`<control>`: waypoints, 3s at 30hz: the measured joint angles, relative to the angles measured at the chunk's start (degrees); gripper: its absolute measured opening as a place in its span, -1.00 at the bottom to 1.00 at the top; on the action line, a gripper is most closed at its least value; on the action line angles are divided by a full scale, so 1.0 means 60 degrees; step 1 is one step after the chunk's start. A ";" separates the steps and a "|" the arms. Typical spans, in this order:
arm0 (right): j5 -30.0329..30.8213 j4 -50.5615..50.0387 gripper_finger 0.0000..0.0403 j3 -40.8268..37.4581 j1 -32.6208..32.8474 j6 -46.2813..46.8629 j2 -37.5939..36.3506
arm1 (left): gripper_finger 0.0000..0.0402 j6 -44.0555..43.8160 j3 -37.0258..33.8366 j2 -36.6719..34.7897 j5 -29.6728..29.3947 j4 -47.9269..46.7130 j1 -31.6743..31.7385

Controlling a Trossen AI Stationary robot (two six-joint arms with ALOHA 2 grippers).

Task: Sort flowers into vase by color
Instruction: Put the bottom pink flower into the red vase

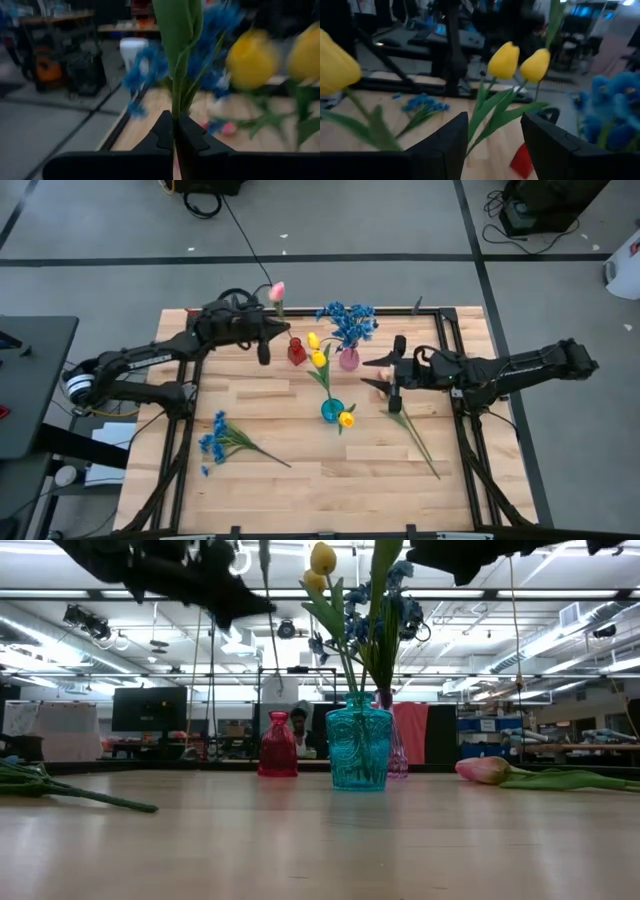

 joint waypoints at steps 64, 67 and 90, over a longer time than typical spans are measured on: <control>-0.1569 -0.7647 -0.11 -0.0469 -0.0774 0.8409 0.0969 | -0.22 -0.0179 -0.2482 0.0561 0.0745 0.2215 0.0368; -0.2074 -0.7833 -0.15 -0.0469 -0.0250 0.9097 0.1613 | -0.22 -0.1041 -0.3411 0.0133 0.0668 0.3609 0.0153; -0.2526 -1.0390 -0.39 0.0693 0.2387 1.2612 0.3445 | -0.22 -0.1928 -0.4217 -0.0098 0.0170 0.4541 -0.1259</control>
